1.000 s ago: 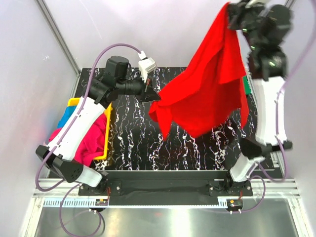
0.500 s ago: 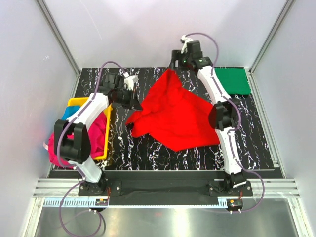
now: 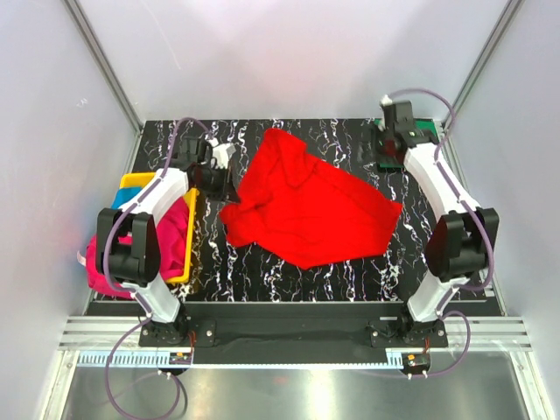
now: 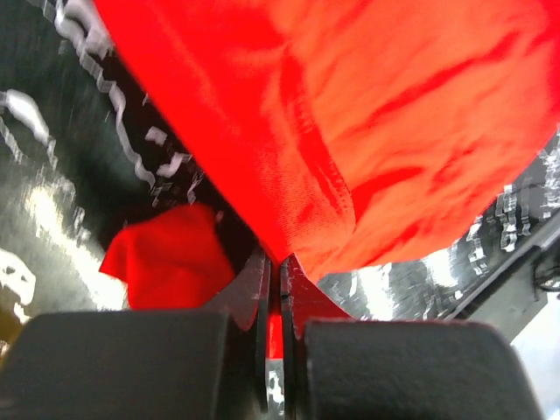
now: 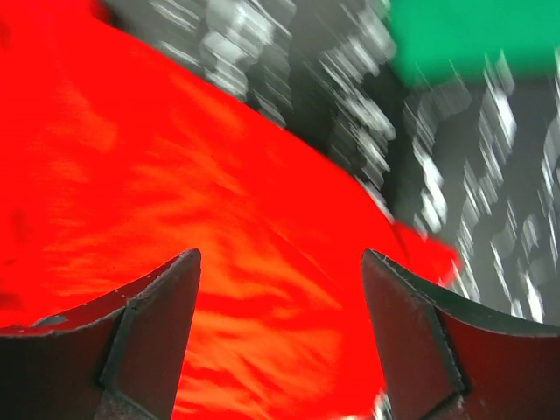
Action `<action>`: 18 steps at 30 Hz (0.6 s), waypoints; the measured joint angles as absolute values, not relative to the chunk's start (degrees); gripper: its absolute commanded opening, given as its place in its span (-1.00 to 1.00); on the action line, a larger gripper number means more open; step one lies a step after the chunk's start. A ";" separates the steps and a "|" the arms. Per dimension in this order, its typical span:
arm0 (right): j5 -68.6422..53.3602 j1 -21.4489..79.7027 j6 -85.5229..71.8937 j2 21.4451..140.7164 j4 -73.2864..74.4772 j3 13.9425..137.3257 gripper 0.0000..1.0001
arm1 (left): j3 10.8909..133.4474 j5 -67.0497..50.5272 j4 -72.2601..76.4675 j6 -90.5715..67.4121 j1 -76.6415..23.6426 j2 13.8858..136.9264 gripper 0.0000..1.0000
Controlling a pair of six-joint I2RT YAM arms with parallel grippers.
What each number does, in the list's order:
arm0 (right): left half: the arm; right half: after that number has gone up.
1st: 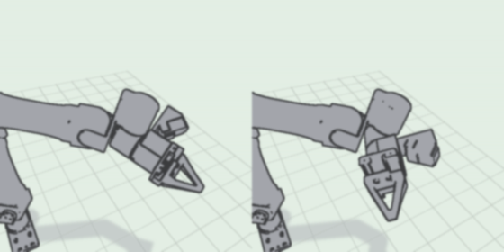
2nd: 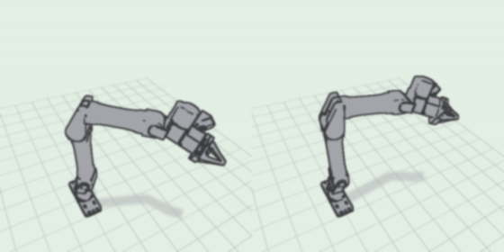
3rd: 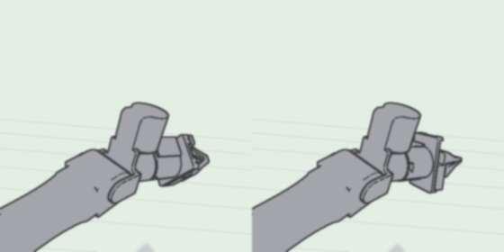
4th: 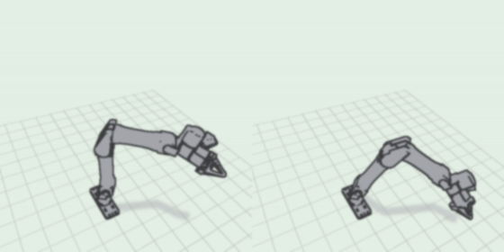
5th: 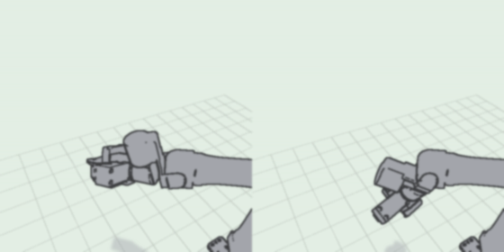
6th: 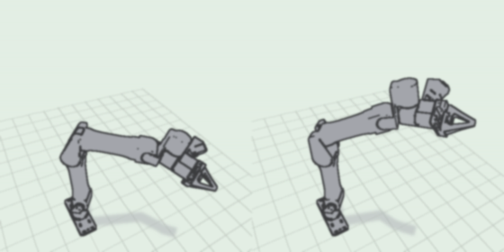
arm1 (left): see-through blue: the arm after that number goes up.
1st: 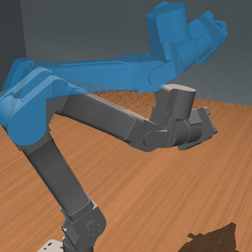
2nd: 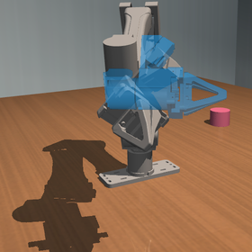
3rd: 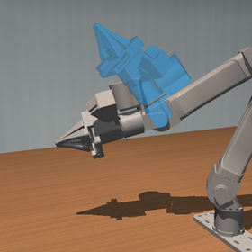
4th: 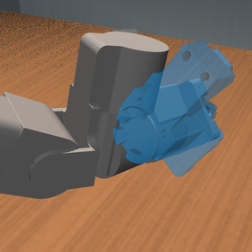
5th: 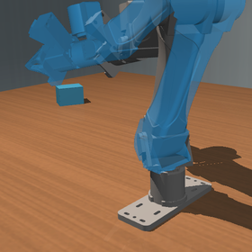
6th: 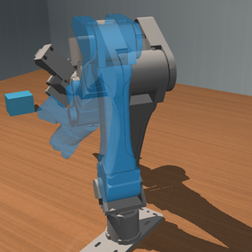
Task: Fold and stack the t-shirts
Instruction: Flatten the tshirt out
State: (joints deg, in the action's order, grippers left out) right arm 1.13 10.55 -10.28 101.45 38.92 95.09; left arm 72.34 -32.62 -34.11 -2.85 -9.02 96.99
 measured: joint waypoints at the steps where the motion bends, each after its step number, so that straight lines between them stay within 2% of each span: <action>1: 1.96 9.15 -10.90 100.18 39.13 91.77 0.61 | 71.90 -31.70 -34.89 -2.46 -8.97 96.99 -0.78; 3: 3.01 6.96 -12.53 99.72 39.07 85.34 0.64 | 71.70 -30.44 -36.56 -1.76 -8.88 96.99 -0.41; 4: 3.40 6.11 -13.34 100.20 39.07 82.30 0.63 | 71.70 -29.67 -37.30 -1.13 -8.88 96.99 -0.07; 5: 3.51 5.56 -13.89 100.64 39.18 80.07 0.64 | 71.68 -28.86 -38.13 -0.64 -8.84 96.97 0.35; 7: 3.57 4.34 -15.27 101.78 39.77 75.85 0.63 | 71.64 -27.22 -39.29 0.64 -8.84 96.90 0.72; 8: 3.73 3.88 -15.90 102.13 39.94 74.63 0.63 | 71.64 -26.04 -40.18 1.19 -8.84 96.84 0.98; 12: 4.05 2.79 -17.78 102.24 38.81 71.59 0.61 | 71.79 -21.23 -42.48 3.57 -9.19 96.31 0.98; 14: 4.03 2.61 -18.39 102.24 37.56 70.32 0.54 | 72.84 -17.21 -43.48 5.08 -10.31 96.12 0.98; 18: 3.36 1.74 -19.51 102.69 35.70 67.64 0.12 | 76.36 -8.69 -41.95 8.45 -17.02 96.66 0.90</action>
